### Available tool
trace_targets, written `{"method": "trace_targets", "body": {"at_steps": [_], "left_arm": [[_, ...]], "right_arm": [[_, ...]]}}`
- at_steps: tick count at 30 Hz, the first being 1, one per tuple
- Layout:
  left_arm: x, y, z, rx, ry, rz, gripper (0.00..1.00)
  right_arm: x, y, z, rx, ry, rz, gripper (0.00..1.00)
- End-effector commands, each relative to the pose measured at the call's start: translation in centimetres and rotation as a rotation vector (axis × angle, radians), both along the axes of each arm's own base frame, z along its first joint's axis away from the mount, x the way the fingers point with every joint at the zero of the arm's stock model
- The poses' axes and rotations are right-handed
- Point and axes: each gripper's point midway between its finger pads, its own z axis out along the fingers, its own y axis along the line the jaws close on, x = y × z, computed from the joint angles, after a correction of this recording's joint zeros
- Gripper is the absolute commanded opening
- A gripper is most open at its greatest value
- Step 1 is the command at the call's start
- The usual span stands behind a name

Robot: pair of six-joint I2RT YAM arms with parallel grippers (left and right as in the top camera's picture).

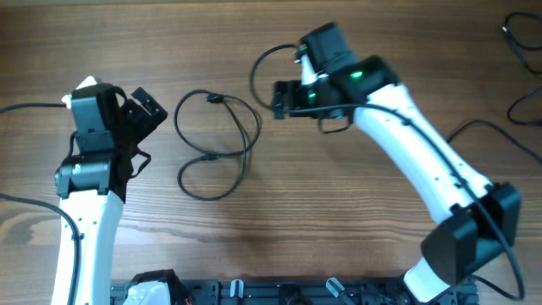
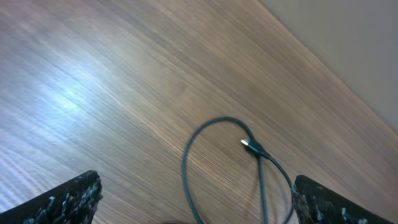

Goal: Untangle cables

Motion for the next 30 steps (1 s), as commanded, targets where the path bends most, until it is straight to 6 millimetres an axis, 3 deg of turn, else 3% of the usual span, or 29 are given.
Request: {"method": "trace_targets", "body": {"at_steps": [1,6,12,18,23,30], "left_arm": [[-0.4,2.2,0.5,0.031,-0.003,0.061,1.0],[-0.9,4.3,0.4,0.03,-0.001,0.123,1.0],[-1.2,4.4,0.2,0.028,0.014,0.128,1.0],[-1.4,4.3,0.0,0.026,0.026,0.128,1.0],[-1.6,4.3,-0.2,0.024,0.035,0.127,1.0],[-1.7,4.3,-0.3,0.023,0.041,0.127,1.0]], "right_arm": [[-0.7,2.2,-3.4,-0.015,0.081,-0.089,1.0],[-2.5,6.1,-6.1,-0.021,0.121,-0.023,0.99],[-3.8,9.5,-9.5,0.002,0.197,-0.126,0.92],[-4.8,10.0,-12.1,-0.058,0.22,-0.181,0.84],[-3.9,9.9,-13.4,-0.099,0.161,-0.278,0.6],[-3.0,11.5,-15.8,-0.077,0.135,-0.277,0.56]]}}
